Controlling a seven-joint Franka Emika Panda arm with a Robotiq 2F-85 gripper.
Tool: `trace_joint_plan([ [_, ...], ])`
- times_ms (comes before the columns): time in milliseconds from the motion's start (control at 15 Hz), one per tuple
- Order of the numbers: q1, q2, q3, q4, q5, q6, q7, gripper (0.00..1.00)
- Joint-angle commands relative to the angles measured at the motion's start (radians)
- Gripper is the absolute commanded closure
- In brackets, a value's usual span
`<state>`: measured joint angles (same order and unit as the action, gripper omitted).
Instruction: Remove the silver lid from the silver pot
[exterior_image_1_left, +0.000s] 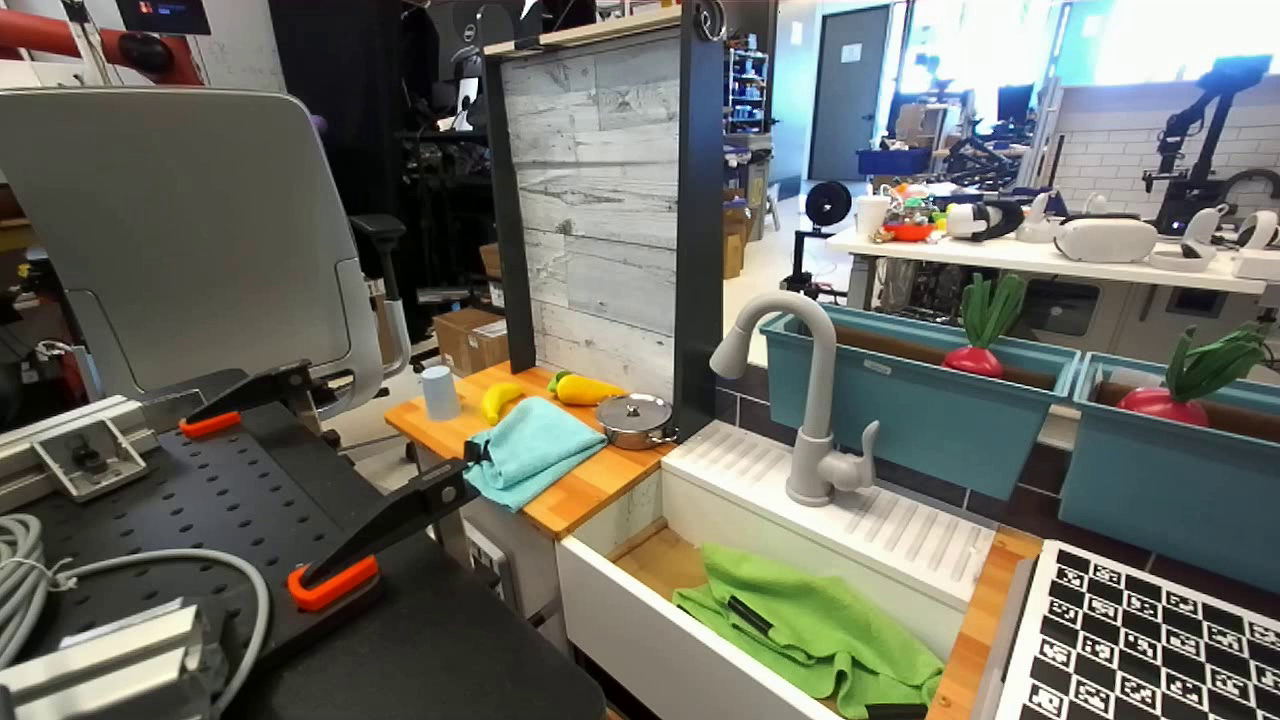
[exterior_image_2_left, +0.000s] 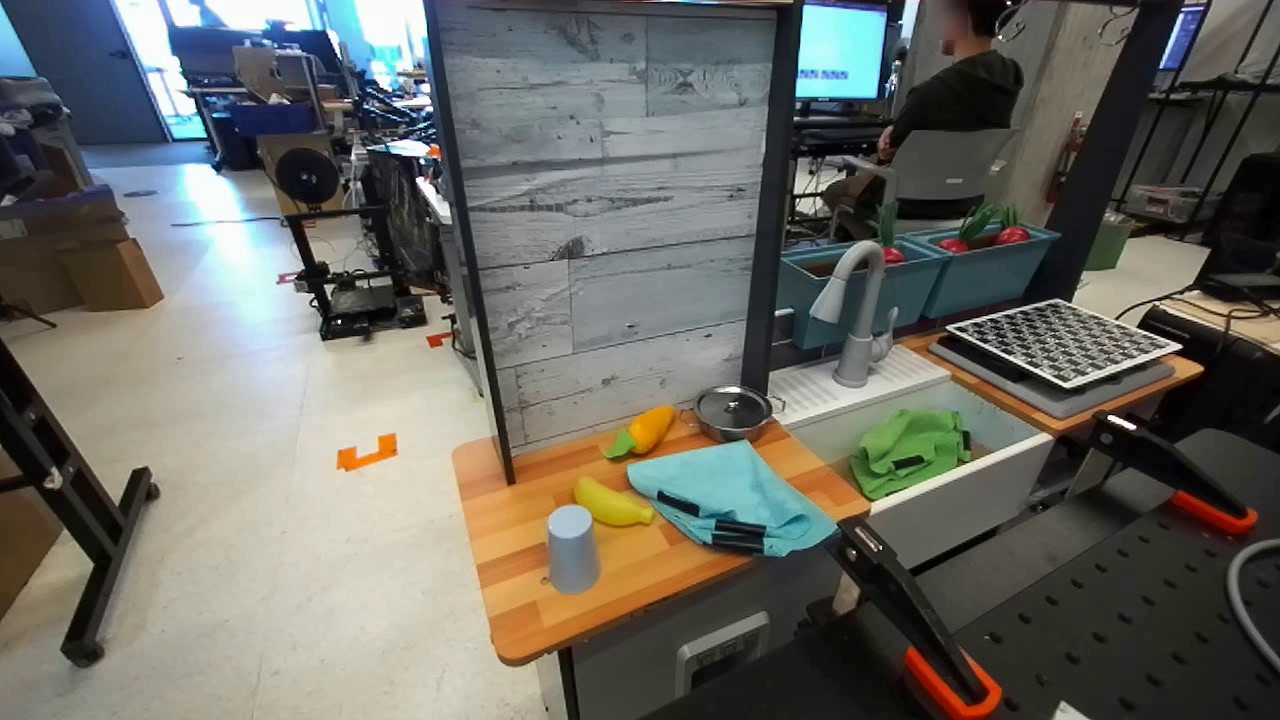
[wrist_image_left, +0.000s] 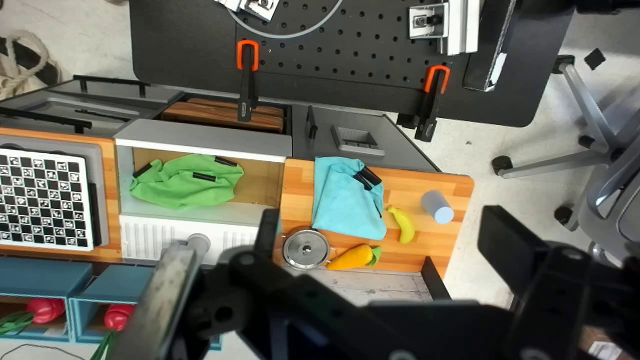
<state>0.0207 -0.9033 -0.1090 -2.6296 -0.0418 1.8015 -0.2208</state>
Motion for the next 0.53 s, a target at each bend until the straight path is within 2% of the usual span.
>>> trace_joint_plan([
  [0,-0.001,0.001,0.001,0.002,0.001,-0.002,-0.001,0.00],
  [400,-0.001,0.001,0.001,0.002,0.001,-0.002,-0.001,0.00],
  [467,-0.005,0.009,0.006,-0.010,0.000,0.029,0.011,0.00],
])
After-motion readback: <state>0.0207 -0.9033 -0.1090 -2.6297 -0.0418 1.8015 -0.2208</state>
